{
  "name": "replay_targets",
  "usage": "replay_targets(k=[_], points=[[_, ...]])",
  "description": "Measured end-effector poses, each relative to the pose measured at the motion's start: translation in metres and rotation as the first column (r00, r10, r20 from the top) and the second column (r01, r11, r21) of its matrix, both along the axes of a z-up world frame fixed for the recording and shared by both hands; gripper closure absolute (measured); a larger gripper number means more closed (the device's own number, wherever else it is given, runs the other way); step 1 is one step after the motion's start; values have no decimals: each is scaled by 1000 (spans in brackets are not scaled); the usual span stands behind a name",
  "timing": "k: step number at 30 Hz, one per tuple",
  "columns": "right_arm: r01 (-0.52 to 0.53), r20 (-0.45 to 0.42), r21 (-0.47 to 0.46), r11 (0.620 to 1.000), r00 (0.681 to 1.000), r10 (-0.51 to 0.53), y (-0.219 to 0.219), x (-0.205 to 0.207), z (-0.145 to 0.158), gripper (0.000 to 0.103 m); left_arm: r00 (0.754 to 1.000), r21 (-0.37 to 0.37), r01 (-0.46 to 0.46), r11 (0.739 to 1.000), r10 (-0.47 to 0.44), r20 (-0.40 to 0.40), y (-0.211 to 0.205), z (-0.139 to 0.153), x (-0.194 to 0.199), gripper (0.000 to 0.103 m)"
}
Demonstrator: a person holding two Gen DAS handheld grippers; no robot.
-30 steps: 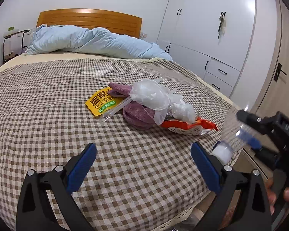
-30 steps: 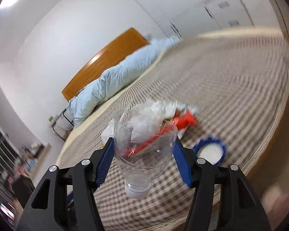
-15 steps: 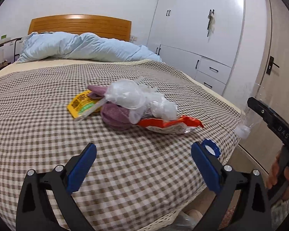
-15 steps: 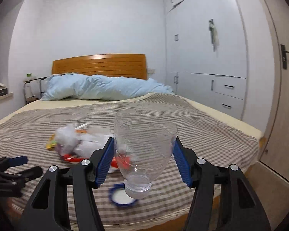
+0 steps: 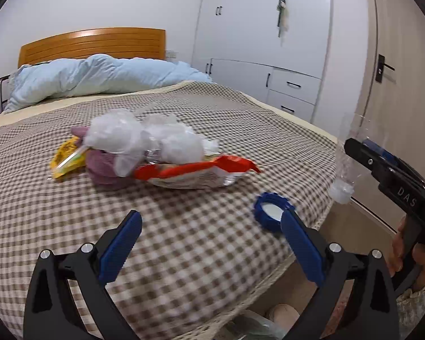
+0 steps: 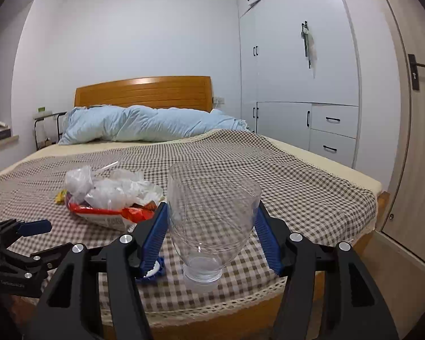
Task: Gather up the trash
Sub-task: 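Close the right tool on the cut bottle and lift it, then reach the left tool to the blue bottle cap and close on it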
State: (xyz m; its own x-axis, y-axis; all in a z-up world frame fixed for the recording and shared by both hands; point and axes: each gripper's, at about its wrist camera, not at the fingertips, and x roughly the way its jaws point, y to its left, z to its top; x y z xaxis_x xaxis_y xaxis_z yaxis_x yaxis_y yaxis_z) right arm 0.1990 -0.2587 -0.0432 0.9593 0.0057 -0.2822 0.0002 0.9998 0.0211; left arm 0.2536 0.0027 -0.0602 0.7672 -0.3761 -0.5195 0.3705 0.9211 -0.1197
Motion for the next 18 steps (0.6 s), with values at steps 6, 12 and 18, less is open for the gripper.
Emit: replay_targets(k=[6, 12, 18], points=[[28, -3, 6, 1000, 1000, -28, -19, -8, 1, 44, 1000, 3, 22, 1000, -21, -21, -19, -9, 6, 7], [62, -17, 9, 998, 998, -62, -36, -13, -1, 44, 998, 14, 62, 998, -62, -16, -46, -14, 8, 7], [82, -27, 10, 997, 996, -81, -47, -15, -2, 44, 997, 44, 79, 996, -78, -11, -75, -21, 13, 7]])
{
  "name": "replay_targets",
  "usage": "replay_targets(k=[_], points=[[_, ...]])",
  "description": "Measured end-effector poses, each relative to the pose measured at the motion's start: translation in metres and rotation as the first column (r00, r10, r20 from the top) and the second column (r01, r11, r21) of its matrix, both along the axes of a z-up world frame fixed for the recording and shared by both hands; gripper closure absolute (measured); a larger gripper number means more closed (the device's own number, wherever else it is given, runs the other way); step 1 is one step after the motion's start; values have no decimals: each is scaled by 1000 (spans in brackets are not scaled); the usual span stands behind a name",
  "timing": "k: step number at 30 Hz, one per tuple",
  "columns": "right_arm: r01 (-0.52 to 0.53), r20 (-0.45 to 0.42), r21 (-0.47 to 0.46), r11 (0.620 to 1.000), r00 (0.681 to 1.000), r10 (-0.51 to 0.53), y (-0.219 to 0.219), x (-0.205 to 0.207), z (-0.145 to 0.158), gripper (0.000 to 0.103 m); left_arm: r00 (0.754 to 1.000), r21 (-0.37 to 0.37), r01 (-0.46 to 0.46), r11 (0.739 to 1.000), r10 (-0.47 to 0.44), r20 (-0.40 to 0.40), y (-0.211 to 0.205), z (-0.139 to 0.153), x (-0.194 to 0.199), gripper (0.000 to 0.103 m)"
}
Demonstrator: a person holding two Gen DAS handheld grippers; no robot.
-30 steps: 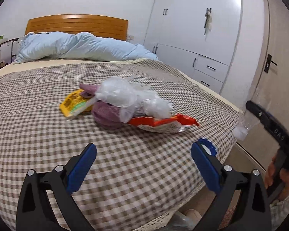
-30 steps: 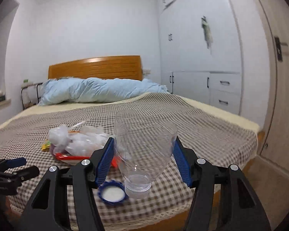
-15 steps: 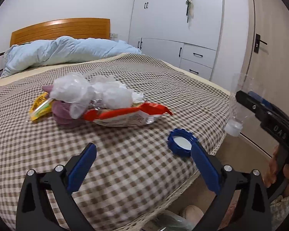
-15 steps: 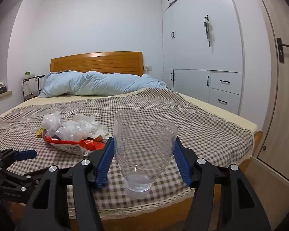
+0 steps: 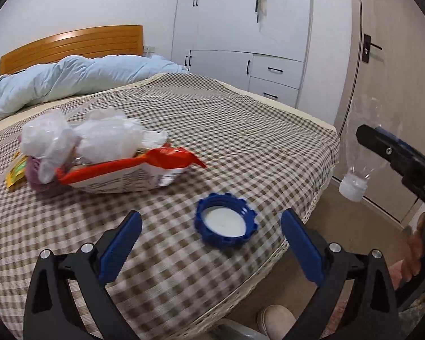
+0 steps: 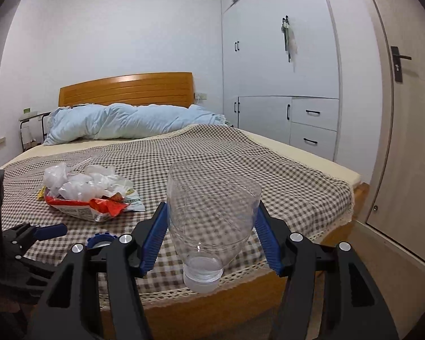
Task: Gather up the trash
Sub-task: 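Reach the left tool to the blue bottle cap and close on it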
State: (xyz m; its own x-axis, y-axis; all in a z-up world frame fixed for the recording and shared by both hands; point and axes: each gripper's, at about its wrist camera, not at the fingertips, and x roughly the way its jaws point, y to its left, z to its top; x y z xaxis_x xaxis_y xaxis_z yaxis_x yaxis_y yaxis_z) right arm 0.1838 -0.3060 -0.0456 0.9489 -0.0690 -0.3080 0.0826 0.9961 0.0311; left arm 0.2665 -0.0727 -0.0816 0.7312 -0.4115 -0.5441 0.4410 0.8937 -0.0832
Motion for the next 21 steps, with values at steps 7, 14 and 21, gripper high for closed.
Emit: replay_targets(k=[7, 14, 21], points=[[6, -15, -17, 1000, 1000, -6, -9, 0, -5, 44, 1000, 47, 0, 999, -1, 5, -15, -7, 4, 8], [6, -25, -11, 1000, 1000, -6, -17, -1, -8, 44, 1000, 64, -11, 998, 11, 5, -23, -10, 9, 13], [0, -34, -14, 1000, 999, 0, -20, 0, -11, 44, 1000, 74, -8, 997, 9, -9, -29, -15, 12, 31]])
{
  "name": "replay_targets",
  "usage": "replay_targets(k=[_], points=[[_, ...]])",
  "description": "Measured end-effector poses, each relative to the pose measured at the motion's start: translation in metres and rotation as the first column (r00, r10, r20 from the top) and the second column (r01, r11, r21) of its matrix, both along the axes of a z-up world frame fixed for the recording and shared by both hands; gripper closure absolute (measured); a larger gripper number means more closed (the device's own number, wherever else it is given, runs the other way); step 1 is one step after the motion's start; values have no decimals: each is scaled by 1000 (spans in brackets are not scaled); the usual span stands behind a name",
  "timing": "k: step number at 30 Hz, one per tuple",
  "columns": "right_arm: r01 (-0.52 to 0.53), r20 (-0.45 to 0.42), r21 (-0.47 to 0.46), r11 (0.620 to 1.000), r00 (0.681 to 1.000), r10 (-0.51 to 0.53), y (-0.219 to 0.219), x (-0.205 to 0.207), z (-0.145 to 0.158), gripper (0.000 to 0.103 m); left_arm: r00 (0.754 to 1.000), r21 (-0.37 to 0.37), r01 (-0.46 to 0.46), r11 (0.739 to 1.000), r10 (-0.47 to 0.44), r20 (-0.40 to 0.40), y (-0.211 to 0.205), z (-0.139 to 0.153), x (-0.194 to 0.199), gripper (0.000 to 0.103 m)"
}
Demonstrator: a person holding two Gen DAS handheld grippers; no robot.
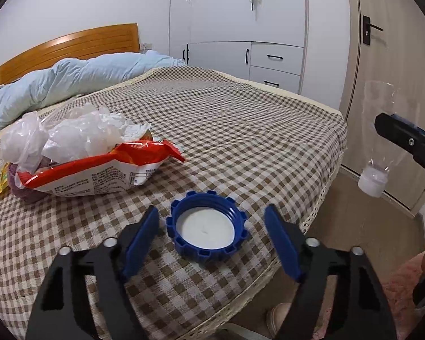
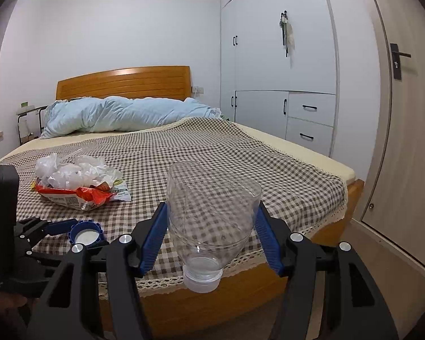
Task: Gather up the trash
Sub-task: 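Reach the left tool to the blue bottle cap and close on it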
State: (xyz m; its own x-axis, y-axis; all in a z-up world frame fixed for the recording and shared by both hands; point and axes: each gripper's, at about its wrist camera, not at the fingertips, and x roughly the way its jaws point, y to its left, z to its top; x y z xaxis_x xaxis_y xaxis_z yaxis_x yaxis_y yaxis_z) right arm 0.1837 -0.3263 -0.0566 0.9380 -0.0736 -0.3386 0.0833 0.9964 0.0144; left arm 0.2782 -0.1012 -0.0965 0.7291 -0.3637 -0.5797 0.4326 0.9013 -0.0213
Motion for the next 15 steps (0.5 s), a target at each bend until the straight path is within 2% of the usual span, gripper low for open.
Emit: replay_targets(k=[3, 6, 10, 15], points=[[-4, -1, -4, 1000, 1000, 4, 0, 0, 0, 44, 1000, 5, -7, 1000, 7, -4, 0, -3, 1, 32], [-6, -1, -9, 1000, 1000, 6, 1, 0, 0, 44, 1000, 38, -24, 999, 24, 0, -2, -4, 3, 41], [-9, -4, -9, 1000, 1000, 9, 0, 1, -1, 44, 999, 33, -44, 999, 44, -9, 2, -4, 5, 52], [-14, -4, -13, 1000, 1000, 14, 1, 1, -1, 44, 999, 18, -43, 999, 43, -14, 4, -4, 5, 52]])
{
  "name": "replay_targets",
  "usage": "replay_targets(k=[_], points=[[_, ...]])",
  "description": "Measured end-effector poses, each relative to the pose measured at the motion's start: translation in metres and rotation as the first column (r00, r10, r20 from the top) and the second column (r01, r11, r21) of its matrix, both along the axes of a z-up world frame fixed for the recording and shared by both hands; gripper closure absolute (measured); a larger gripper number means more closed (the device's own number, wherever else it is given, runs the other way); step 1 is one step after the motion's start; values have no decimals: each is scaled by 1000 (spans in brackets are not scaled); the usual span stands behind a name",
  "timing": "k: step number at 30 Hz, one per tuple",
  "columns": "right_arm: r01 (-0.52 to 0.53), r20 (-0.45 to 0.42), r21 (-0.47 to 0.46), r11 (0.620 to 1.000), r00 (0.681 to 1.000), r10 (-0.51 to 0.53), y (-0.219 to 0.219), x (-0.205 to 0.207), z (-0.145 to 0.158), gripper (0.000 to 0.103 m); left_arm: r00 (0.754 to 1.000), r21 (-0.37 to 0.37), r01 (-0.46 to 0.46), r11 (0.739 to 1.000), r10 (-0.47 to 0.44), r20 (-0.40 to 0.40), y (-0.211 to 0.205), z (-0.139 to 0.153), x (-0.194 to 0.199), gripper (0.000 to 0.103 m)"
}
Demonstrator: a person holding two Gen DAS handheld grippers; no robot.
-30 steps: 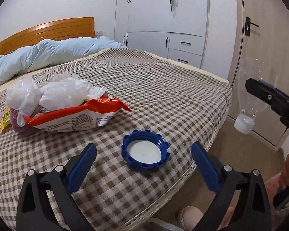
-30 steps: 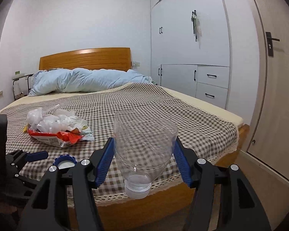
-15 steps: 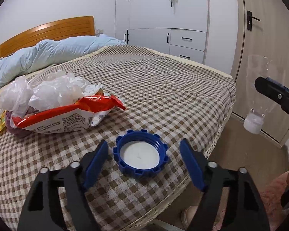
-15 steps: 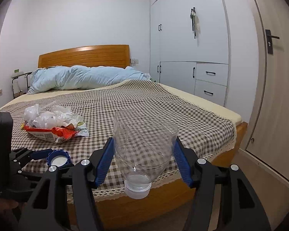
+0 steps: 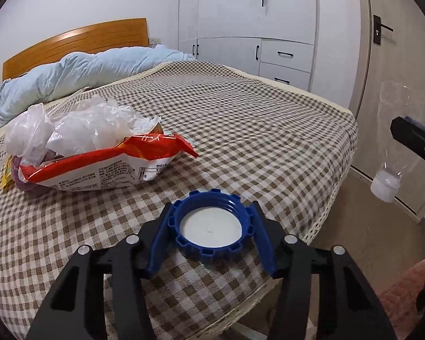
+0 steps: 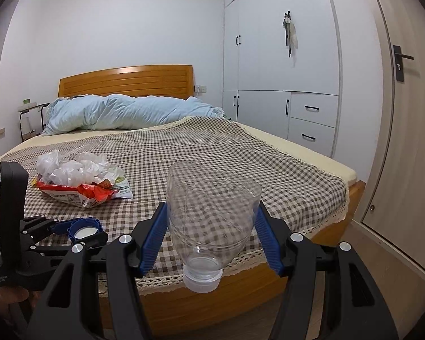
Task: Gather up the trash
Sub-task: 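Reach the left tool to the blue bottle cap and close on it, then carry the blue cap and cut bottle from the bed toward the bin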
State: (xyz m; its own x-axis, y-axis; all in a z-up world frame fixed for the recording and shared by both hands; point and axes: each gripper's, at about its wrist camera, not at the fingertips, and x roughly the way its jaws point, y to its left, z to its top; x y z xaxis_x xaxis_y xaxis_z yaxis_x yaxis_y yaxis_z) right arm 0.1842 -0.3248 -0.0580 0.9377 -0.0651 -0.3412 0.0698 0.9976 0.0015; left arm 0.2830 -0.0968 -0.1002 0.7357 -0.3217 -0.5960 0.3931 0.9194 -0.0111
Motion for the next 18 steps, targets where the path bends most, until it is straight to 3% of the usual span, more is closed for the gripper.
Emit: replay_targets(k=[8, 18], points=[[-19, -3, -10, 1000, 1000, 19, 7, 1, -1, 44, 1000, 9, 14, 1000, -14, 8, 0, 1, -2, 52], [-47, 3, -34, 998, 999, 47, 19, -1, -2, 44, 1000, -47, 6, 999, -7, -9, 14, 7, -3, 52]])
